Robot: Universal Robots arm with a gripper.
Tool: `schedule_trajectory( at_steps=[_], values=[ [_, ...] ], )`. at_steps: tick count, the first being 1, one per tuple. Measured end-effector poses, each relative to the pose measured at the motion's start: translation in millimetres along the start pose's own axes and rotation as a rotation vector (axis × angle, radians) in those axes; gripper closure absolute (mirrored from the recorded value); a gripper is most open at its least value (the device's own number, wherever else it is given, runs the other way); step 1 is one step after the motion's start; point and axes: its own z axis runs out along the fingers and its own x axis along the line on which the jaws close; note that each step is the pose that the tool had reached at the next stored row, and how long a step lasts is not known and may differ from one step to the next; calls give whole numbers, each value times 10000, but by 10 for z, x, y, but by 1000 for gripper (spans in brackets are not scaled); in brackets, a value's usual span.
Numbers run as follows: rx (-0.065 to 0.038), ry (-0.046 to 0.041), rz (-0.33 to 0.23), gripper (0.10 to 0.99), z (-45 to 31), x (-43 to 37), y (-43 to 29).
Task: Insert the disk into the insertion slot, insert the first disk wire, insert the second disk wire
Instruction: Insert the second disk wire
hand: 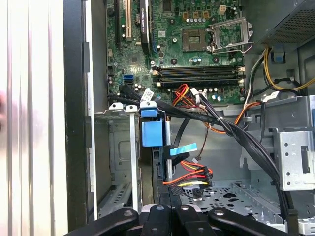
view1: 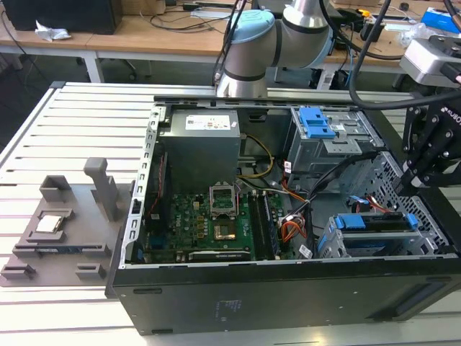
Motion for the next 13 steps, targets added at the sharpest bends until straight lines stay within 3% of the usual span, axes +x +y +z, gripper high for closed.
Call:
schedule_trajectory(
  at_steps=[3,4,5,10,13],
  values=[
    [0,0,0,792,-1,0,0],
    [0,0,0,792,0,0,0],
    [0,0,0,725,-1,0,0],
    [0,1,0,725,0,-53,17],
    [0,0,0,725,24,-69,130]
  ],
)
